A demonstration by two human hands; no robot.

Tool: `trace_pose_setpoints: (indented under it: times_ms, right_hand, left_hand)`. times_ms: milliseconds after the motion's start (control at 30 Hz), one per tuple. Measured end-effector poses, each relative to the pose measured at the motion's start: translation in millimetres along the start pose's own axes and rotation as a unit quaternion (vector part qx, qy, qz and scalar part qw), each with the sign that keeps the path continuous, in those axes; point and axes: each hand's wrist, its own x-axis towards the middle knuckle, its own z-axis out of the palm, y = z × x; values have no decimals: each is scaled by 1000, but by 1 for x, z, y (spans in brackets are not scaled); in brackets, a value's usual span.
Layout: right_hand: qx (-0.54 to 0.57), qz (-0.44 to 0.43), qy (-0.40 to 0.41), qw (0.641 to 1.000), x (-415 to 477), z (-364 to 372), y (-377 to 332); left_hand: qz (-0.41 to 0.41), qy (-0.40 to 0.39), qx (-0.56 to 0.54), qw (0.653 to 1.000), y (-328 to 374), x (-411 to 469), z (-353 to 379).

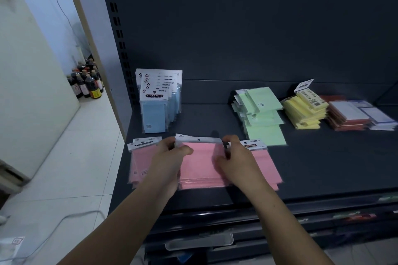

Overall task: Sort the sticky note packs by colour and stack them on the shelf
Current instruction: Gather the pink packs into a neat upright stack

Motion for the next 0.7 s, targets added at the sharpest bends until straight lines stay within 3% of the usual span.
trace_pose_setpoints:
  times_ms: [233,433,700]
  right_hand:
    - [218,53,34,974,3,5,15]
    - [223,50,18,973,8,3,19]
    - [181,9,13,983,9,0,18]
  left_hand:
    - [-9,12,-88,996,10,5,10]
    - [-93,-44,-74,992,12,14,10]
    - [12,-113,16,993,6,13,6]
